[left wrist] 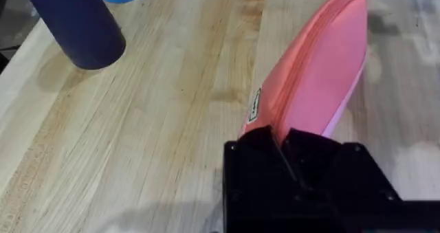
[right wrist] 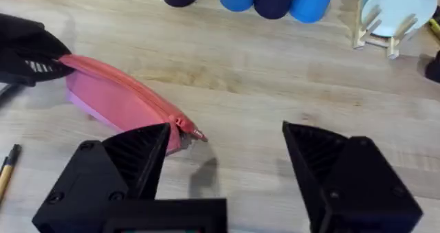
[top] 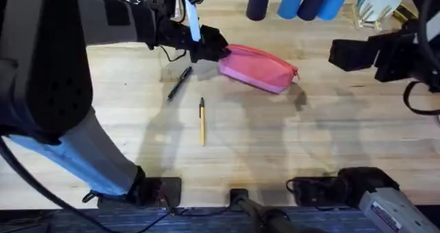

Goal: Unzip the bag, pick up the pens from the table one at a time and place them inside, then zip the bag closed.

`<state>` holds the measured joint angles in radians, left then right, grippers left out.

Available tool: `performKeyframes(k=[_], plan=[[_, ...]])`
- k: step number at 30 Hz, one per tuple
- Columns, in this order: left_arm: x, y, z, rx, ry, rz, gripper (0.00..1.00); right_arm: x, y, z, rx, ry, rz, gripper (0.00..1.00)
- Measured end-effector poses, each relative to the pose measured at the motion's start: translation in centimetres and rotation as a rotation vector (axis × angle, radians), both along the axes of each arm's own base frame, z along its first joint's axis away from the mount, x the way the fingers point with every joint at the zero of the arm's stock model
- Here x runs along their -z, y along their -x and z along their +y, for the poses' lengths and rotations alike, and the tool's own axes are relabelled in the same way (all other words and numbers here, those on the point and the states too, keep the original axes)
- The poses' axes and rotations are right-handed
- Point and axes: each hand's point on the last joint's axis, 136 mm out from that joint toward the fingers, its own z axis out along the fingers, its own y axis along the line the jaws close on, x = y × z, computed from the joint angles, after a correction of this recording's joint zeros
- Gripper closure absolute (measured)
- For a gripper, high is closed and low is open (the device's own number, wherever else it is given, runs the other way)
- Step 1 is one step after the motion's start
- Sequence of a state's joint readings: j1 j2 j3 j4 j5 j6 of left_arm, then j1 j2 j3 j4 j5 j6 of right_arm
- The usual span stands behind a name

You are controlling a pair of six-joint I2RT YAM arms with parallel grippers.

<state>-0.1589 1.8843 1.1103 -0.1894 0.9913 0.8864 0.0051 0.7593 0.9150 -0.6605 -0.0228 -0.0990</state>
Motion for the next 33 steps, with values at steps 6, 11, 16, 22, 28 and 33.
performKeyframes(k=[6, 11, 16, 22, 28, 33], plan=[[0.0, 0.0, 0.0, 0.0, 0.0, 0.0, 0.957, 0.1, 0.1, 0.0, 0.002, -0.003, 0.007, 0.005], [0.0, 0.0, 0.0, 0.0, 0.0, 0.0, 0.957, 1.3, 0.9, 0.5, 0.008, -0.057, 0.068, 0.003], [0.0, 0.0, 0.0, 0.0, 0.0, 0.0, 0.958, 3.0, 2.4, 0.7, 0.027, -0.103, 0.164, 0.003], [0.0, 0.0, 0.0, 0.0, 0.0, 0.0, 0.958, 3.3, 2.8, 0.8, 0.097, -0.197, 0.192, 0.005], [0.0, 0.0, 0.0, 0.002, 0.003, 0.001, 0.958, 3.6, 2.9, 0.9, 0.136, -0.253, 0.216, 0.005], [0.0, 0.0, 0.0, 0.002, 0.003, 0.001, 0.958, 4.5, 2.3, 0.5, 0.164, -0.336, 0.269, 0.005]])
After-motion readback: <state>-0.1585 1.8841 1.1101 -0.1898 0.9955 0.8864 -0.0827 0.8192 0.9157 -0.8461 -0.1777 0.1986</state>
